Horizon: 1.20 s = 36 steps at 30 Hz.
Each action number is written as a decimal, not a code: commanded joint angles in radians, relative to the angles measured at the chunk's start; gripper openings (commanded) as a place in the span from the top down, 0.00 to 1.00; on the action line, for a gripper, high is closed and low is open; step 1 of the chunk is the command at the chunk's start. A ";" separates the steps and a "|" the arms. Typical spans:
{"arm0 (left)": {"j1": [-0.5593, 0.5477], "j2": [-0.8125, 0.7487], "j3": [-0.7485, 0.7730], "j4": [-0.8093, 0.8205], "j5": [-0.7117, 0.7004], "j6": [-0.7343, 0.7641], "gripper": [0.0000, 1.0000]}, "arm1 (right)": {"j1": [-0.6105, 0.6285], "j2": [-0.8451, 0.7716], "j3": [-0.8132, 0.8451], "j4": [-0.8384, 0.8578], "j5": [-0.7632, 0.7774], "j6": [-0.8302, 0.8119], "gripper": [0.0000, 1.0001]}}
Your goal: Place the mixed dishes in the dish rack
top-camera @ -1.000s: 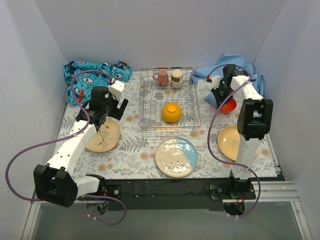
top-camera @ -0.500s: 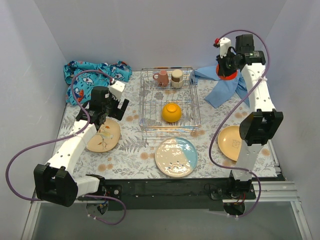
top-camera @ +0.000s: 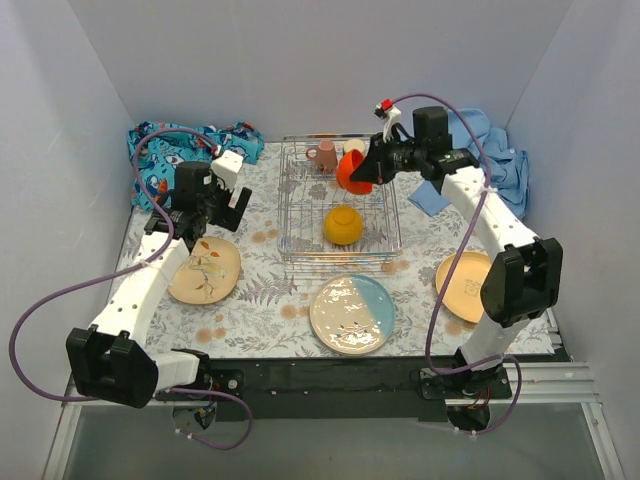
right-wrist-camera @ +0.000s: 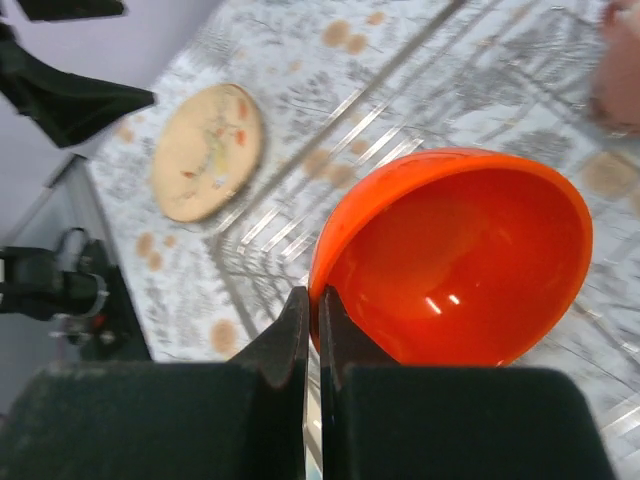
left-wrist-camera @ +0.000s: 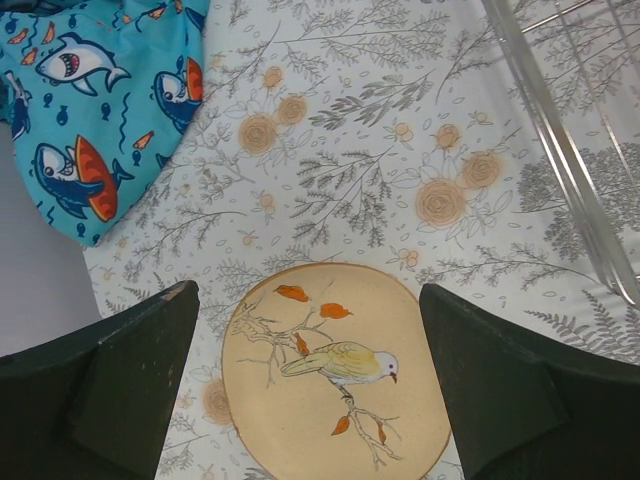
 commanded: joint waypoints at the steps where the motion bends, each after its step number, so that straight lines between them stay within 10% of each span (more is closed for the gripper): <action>1: 0.046 -0.026 0.022 -0.019 -0.042 0.046 0.07 | 0.043 -0.066 -0.178 0.721 -0.206 0.505 0.99; 7: 0.120 -0.055 0.028 -0.057 -0.033 0.053 0.07 | 0.098 0.043 -0.300 1.063 -0.219 0.942 0.99; 36: 0.190 0.005 0.155 -0.129 0.154 -0.060 0.09 | 0.204 0.304 -0.306 1.163 -0.110 1.102 0.99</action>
